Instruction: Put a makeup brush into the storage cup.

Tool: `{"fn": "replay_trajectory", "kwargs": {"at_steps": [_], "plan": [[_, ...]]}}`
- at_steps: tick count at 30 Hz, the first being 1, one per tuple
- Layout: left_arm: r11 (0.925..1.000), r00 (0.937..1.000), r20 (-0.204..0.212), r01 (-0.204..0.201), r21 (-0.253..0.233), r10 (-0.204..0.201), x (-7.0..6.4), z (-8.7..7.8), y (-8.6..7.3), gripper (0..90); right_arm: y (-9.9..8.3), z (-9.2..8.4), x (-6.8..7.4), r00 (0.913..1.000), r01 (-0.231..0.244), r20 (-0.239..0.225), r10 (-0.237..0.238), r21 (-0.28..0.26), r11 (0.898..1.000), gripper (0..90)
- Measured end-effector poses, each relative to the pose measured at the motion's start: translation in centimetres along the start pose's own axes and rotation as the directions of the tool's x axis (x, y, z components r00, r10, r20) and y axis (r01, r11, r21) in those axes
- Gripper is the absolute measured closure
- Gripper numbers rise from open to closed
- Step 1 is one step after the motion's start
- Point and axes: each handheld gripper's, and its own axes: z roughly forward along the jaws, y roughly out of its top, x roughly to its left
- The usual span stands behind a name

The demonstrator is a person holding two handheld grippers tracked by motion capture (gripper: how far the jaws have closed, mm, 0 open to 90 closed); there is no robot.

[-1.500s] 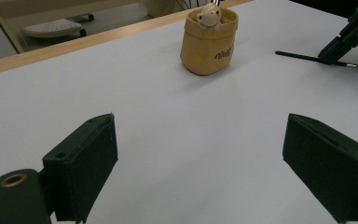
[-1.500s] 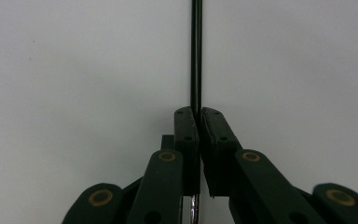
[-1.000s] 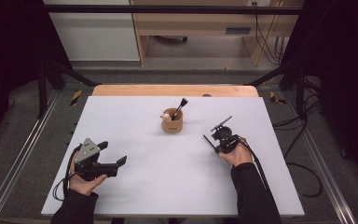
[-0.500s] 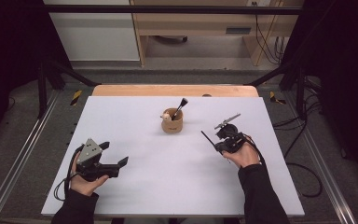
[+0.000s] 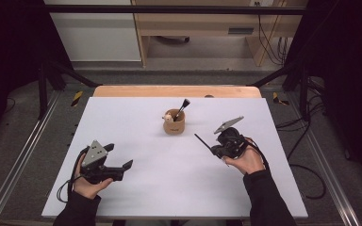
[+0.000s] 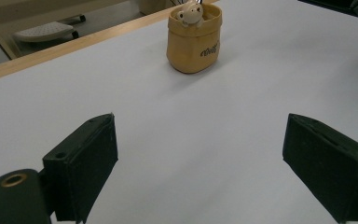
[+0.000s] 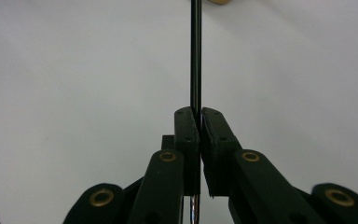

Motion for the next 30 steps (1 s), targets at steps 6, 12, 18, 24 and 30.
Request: {"fn": "replay_trajectory", "kwargs": {"at_steps": [6, 12, 18, 24, 30], "plan": [[0.9996, 0.9996, 0.013, -0.026, 0.006, 0.026, -0.6, 0.2, 0.4, 9.6, 0.5, -0.5, 1.2, 0.9970, 0.059, -0.049, -0.060, -0.033, 0.998, 85.8], [0.9976, 0.9973, 0.026, -0.069, 0.010, 0.069, -1.3, 0.3, 1.2, 9.6, 0.9, -0.5, 2.4, 0.9903, 0.105, -0.087, -0.108, -0.042, 0.994, 85.8], [0.9947, 0.9939, 0.040, -0.103, 0.004, 0.103, -2.0, 0.4, 2.1, 9.5, 1.2, -0.4, 3.2, 0.9819, 0.135, -0.129, -0.139, -0.043, 0.990, 85.8], [0.9887, 0.9879, 0.053, -0.148, 0.027, 0.146, -2.6, 0.8, 2.8, 9.6, 1.7, -0.2, 4.0, 0.9725, 0.166, -0.160, -0.170, -0.035, 0.985, 85.8], [0.9775, 0.9778, 0.064, -0.203, 0.056, 0.200, -3.3, 1.3, 3.7, 9.6, 2.1, 0.0, 4.7, 0.9629, 0.195, -0.184, -0.197, -0.029, 0.980, 85.8]]}}
